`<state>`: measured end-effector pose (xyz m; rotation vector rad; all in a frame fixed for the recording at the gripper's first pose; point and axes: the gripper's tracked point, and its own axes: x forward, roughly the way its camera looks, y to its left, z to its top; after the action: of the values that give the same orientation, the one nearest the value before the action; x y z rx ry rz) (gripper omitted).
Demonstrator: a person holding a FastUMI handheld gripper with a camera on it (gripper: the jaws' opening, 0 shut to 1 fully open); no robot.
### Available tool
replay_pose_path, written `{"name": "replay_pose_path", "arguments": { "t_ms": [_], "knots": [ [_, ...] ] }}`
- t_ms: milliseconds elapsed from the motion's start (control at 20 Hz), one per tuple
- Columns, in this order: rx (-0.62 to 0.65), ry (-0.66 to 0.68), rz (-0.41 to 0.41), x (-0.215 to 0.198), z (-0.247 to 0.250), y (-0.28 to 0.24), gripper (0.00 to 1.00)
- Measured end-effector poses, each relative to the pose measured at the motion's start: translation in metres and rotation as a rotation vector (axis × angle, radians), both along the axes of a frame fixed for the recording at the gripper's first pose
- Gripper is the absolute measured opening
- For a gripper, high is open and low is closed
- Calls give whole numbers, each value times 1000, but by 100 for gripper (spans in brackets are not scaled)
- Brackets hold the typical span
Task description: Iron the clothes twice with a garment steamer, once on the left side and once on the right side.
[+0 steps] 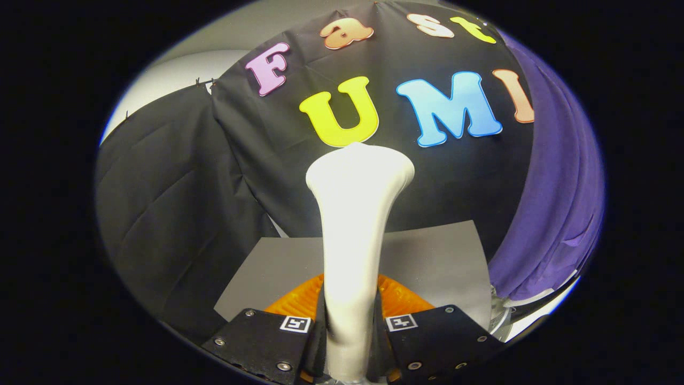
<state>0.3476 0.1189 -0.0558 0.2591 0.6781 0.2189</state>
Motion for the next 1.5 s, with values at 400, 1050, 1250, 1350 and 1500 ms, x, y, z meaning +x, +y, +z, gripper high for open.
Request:
{"name": "replay_pose_path", "arguments": {
  "t_ms": [400, 1050, 1250, 1350, 1500],
  "knots": [
    [1, -78, -70, -102, 25, -36, 37],
    [-51, -196, -203, -287, 40, -103, 37],
    [-60, -282, -233, -296, 81, -130, 37],
    [-63, -326, -233, -288, 102, -142, 36],
    [-81, -381, -240, -265, 134, -165, 36]
  ]
}}
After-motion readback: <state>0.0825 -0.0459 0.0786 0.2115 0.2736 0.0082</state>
